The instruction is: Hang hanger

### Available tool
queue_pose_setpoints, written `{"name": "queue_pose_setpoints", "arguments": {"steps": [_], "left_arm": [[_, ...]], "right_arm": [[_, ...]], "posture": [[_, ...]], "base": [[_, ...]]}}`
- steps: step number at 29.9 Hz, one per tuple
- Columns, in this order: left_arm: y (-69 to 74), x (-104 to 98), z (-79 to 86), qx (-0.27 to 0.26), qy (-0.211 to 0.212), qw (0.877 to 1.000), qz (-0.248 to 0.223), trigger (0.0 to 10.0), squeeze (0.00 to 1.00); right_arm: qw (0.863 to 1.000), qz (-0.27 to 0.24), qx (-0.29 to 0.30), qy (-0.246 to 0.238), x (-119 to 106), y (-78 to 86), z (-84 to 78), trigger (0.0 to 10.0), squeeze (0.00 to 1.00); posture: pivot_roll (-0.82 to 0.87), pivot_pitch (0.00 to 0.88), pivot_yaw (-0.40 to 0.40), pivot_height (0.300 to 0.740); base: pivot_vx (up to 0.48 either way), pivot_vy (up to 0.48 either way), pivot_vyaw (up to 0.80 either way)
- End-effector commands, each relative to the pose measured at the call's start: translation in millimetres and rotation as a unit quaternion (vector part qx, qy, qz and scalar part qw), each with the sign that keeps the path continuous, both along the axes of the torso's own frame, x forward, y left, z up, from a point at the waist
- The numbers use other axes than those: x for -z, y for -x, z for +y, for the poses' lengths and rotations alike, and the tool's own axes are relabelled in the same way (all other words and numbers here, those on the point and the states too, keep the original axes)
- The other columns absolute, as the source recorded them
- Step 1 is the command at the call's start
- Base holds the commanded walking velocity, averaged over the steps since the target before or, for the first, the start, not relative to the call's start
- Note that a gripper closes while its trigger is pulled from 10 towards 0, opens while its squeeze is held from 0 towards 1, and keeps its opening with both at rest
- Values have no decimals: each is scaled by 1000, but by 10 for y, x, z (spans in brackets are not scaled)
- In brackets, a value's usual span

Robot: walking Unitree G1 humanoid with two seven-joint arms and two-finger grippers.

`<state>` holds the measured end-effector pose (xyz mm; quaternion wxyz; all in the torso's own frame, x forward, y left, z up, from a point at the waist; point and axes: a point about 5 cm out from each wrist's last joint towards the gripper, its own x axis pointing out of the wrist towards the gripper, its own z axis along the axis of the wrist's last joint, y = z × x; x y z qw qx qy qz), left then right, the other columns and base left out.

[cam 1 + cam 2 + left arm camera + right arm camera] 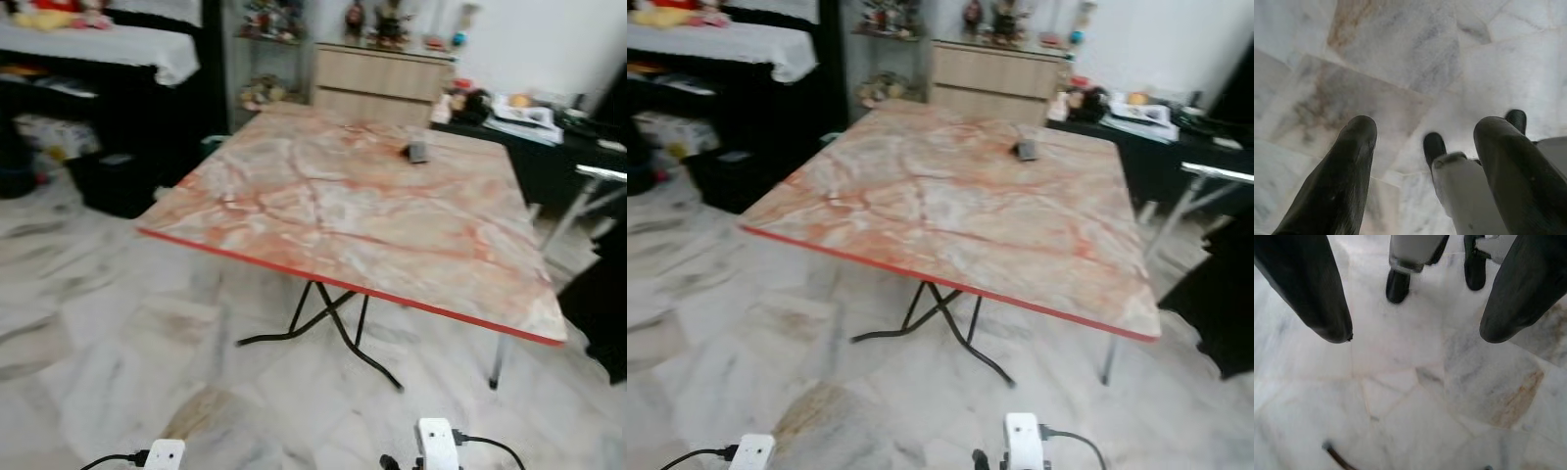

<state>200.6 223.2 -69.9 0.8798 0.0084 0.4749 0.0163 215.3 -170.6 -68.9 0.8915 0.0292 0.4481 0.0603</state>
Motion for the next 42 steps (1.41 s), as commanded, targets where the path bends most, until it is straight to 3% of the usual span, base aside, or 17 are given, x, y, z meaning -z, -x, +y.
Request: {"name": "queue_pose_setpoints", "arguments": {"steps": [1, 6, 13, 42], "left_arm": [[619, 176, 284, -39, -20, 999, 11, 10000, 0], [601, 186, 238, -30, -22, 999, 13, 10000, 0], [521, 192, 121, -22, -21, 999, 13, 10000, 0], [612, 234, 76, -12, -15, 1000, 22, 10000, 0]], "right_arm": [[991, -4, 128, -44, -8, 16, -189, 10000, 0], [991, -5, 128, -42, -14, 5, -189, 10000, 0], [991, -6, 125, -41, -21, -6, -192, 10000, 0], [993, -1, 113, -29, -5, 24, -201, 10000, 0]], "posture": [[151, 30, -78, 740], [151, 35, -80, 740], [154, 38, -85, 740], [149, 0, -77, 740]], "base": [[0, 0, 0], [0, 0, 0], [0, -437, 0], [0, -480, 0]]}}
